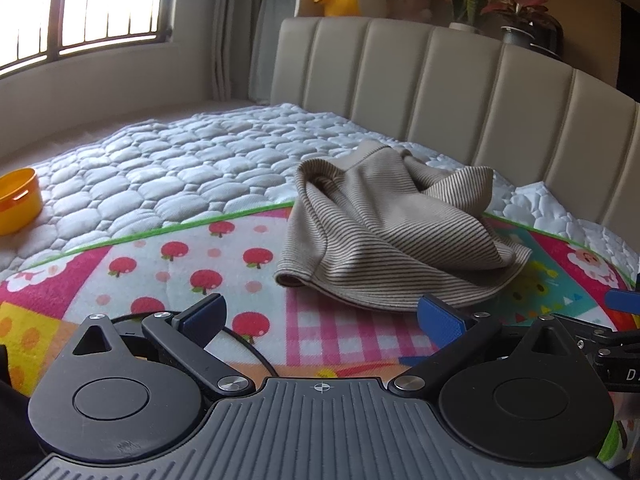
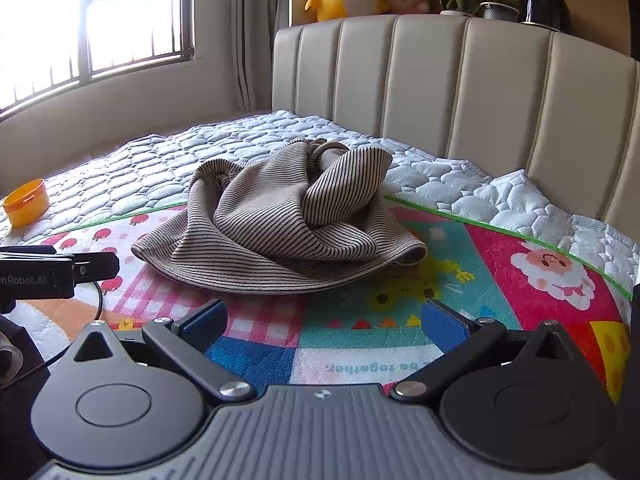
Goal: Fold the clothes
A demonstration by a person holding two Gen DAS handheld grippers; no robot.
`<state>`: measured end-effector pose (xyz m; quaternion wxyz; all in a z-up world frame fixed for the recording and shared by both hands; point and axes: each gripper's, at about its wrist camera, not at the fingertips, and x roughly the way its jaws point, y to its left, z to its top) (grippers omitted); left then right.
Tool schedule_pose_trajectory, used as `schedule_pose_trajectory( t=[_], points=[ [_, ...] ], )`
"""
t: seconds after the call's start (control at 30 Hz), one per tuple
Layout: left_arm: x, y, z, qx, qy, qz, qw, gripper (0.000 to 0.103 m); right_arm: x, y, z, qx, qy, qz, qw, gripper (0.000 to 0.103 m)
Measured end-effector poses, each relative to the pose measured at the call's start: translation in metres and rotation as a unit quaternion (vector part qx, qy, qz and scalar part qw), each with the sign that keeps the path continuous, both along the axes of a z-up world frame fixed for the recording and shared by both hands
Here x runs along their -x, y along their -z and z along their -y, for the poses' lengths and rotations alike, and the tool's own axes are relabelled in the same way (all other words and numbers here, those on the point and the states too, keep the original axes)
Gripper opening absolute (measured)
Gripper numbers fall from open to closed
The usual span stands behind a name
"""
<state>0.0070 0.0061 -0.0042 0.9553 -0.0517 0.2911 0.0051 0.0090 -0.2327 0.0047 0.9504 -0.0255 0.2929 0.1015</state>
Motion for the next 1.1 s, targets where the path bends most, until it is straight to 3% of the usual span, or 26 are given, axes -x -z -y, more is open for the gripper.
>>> schedule_pose_trajectory(
  t=[0.4, 0.57, 1.1],
  points=[
    [-0.001, 0.001, 0.002, -0.005, 0.007, -0.004, 1.0000, 0.103, -0.007, -0.005, 0.003, -0.002, -0.002, 0.011, 1.000, 0.103],
    [-0.001, 0.002, 0.003, -0.008, 0.005, -0.007, 0.9999, 0.103, -0.020, -0.008, 0.008, -0.025, -0.009, 0.004, 1.000, 0.103],
    [-0.004, 0.005, 0.004, -0.006, 0.008, -0.019, 0.9998, 0.103, -0.014, 0.000, -0.009, 0.012, -0.039, 0.008, 0.999, 0.103]
  ],
)
